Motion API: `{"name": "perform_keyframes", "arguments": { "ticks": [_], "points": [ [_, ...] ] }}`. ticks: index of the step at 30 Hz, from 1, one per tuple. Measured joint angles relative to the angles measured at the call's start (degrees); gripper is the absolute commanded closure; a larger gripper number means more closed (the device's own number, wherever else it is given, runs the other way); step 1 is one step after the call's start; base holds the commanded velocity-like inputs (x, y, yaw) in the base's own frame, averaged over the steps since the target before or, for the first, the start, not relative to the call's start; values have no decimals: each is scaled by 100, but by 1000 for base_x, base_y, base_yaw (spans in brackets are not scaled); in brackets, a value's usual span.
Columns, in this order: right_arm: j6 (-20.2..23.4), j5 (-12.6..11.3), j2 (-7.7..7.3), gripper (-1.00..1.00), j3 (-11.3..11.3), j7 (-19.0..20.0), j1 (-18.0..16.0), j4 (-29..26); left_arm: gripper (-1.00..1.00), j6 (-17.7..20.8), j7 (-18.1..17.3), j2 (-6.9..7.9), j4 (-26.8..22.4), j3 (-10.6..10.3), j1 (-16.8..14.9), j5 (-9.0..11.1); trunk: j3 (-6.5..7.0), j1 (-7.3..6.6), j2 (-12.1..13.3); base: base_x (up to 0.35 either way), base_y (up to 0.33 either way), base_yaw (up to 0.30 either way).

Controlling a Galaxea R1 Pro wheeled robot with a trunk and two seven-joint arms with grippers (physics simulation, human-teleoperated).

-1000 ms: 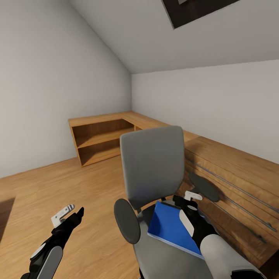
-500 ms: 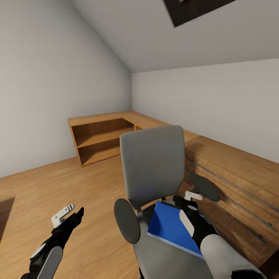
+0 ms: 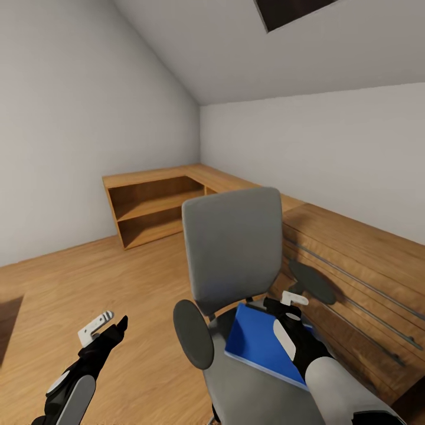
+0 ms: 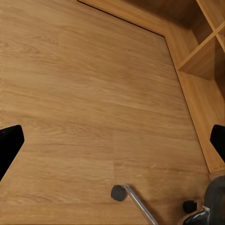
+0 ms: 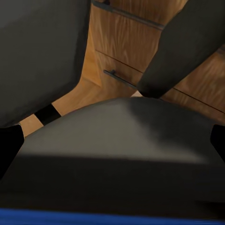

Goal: In the bedroom, organize the workspace by keeping the computer under the desk, ensuring the monitor is on the desk, placing the keyboard on the desk next to the monitor, placing the mouse on the desk next to the keyboard, moving the folder from the swivel chair onto the desk next to the mouse, stacking the notebook on top of the folder with the pen on top of the notebook, and positioning the swivel chair next to the desk.

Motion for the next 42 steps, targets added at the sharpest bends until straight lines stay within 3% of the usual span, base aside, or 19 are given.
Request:
{"name": "perform_keyframes", "arguments": {
  "ticks": [27, 42],
  "points": [
    [0, 0, 9, -100, 0, 0, 0, 0, -100, 0, 0, 0, 2, -3, -2, 0, -232, 0, 0, 0, 0, 0],
    [2, 4, 9, -100, 0, -9, 0, 0, -100, 0, 0, 0, 2, -5, 1, 8, -247, 0, 0, 0, 0, 0]
  ]
}}
